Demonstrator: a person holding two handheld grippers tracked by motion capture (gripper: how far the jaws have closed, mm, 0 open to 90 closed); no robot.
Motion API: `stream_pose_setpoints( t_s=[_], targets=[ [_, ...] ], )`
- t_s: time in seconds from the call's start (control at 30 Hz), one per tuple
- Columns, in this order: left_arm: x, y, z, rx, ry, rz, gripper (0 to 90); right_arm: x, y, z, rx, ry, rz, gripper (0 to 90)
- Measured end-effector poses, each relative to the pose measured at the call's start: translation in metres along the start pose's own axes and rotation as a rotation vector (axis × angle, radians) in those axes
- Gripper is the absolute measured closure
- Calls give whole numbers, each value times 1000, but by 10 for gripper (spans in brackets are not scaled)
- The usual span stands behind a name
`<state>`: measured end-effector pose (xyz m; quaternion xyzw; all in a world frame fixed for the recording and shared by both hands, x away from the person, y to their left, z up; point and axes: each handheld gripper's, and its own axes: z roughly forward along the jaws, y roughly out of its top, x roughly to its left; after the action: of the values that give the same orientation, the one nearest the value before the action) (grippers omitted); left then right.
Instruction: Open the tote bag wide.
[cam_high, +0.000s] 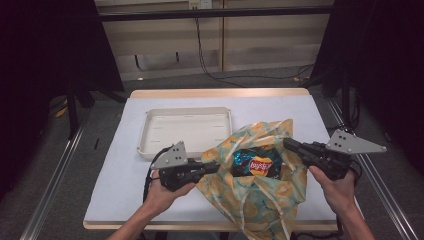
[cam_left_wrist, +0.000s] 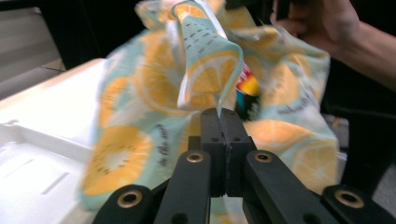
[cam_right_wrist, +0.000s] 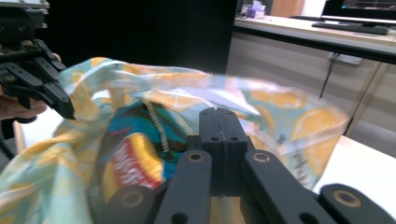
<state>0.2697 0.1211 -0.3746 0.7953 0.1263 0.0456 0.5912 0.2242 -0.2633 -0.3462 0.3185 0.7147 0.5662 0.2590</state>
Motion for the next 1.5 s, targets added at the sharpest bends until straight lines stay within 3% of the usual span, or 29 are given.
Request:
stream_pose_setpoints(
  t_s=[0.13,0.4,0.6,0.7,0.83,0.93,1.03,1.23,1.3,1.4,1.5],
  targets=[
    [18,3,-3,-25,42,-37,900,-8,-1,3,-7,-16,10,900],
    [49,1,2,-21,135,-110,900,-37,-7,18,-7,-91,43,900],
    [66,-4,6,-25,169,-160,900,-51,-10,27,-6,-129,61,900],
    [71,-5,11,-16,176,-168,900,-58,-10,34,2,-146,59,900],
    [78,-13,21,39,211,-170,900,-66,-12,42,22,-165,68,900],
    [84,-20,24,69,223,-189,900,-71,-20,51,71,-171,71,900],
    [86,-29,26,104,227,-219,900,-70,-26,55,95,-168,67,900],
    [79,-39,28,184,189,-198,900,-67,-46,61,166,-152,52,900],
    [75,-42,28,205,164,-197,900,-67,-49,61,178,-154,52,900],
    [67,-50,29,234,121,-158,900,-63,-59,57,211,-137,42,900],
    [58,-54,27,230,88,-161,900,-59,-62,56,213,-125,42,900]
  ],
)
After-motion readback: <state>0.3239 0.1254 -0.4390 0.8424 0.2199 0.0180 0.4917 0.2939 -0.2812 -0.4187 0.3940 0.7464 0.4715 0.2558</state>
